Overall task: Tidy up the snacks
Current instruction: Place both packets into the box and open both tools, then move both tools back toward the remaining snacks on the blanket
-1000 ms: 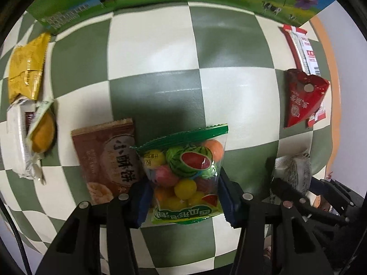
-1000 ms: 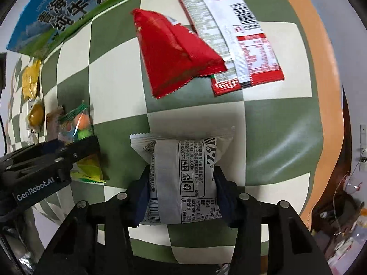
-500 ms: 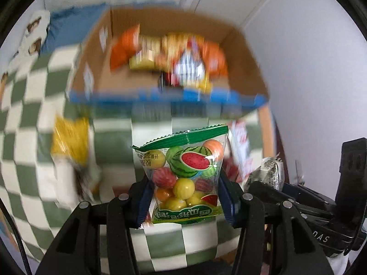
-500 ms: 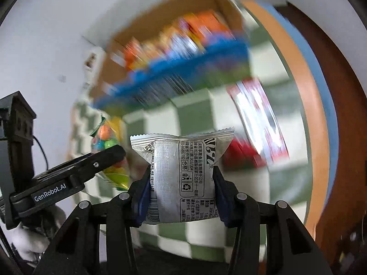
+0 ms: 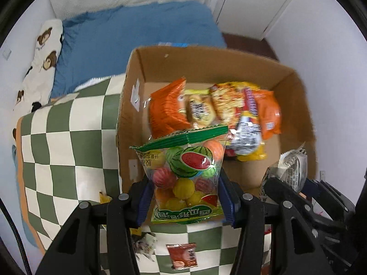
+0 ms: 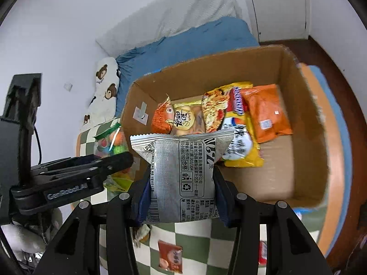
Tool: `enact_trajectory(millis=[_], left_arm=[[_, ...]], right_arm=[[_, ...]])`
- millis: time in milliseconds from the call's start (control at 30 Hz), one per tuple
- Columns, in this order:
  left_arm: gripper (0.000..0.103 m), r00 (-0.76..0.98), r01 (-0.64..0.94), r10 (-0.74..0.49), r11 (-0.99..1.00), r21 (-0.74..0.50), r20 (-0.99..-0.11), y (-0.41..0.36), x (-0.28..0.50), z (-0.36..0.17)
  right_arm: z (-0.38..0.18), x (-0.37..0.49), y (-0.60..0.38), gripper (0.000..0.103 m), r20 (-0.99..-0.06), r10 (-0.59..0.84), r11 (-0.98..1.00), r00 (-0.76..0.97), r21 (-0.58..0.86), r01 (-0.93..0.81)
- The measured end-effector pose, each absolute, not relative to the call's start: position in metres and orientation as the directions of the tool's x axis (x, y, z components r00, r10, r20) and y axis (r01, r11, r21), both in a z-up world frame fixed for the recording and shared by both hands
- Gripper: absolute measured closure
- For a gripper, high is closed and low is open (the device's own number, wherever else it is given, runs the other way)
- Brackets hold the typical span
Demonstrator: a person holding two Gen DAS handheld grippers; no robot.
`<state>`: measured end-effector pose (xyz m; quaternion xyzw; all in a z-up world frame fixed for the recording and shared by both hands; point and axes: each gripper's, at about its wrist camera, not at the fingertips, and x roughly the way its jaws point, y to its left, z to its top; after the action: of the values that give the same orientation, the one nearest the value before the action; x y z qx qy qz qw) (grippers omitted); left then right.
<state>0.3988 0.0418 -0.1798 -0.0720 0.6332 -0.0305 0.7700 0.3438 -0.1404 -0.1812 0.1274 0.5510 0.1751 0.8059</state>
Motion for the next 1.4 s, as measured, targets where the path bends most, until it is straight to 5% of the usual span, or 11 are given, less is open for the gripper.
enact_trajectory(millis=[467,533,600,1400], left_arm=[[0.05,0.074,-0.105,-0.141,0.983,-0.148,-0.987,0.048,0.415,-0.229],[0.039,0.079,-0.11,-0.145,0.982,-0.153,-0.986,0.049,0.415,-0.23],[0.024,0.09,-0.108,-0.139,0.983,-0.148,-0.986,0.049,0.415,-0.23],[0.019,0.455,-0.069,-0.003,0.997,-0.038,-0.89,0.021,0.332,-0.151]], right_arm=[[-0.245,0.373,-0.11,0.048,-0.878,0.44,0.897,0.187,0.422,-0.129],[-0.25,0.376,-0.108,0.018,-0.891,0.42,0.906,0.173,0.402,-0.131],[-0.25,0.376,-0.11,0.011,-0.897,0.405,0.913,0.18,0.385,-0.134],[-0.188,0.321,-0.176,0.011,-0.894,0.192,0.981,0.404,0.165,-0.101]])
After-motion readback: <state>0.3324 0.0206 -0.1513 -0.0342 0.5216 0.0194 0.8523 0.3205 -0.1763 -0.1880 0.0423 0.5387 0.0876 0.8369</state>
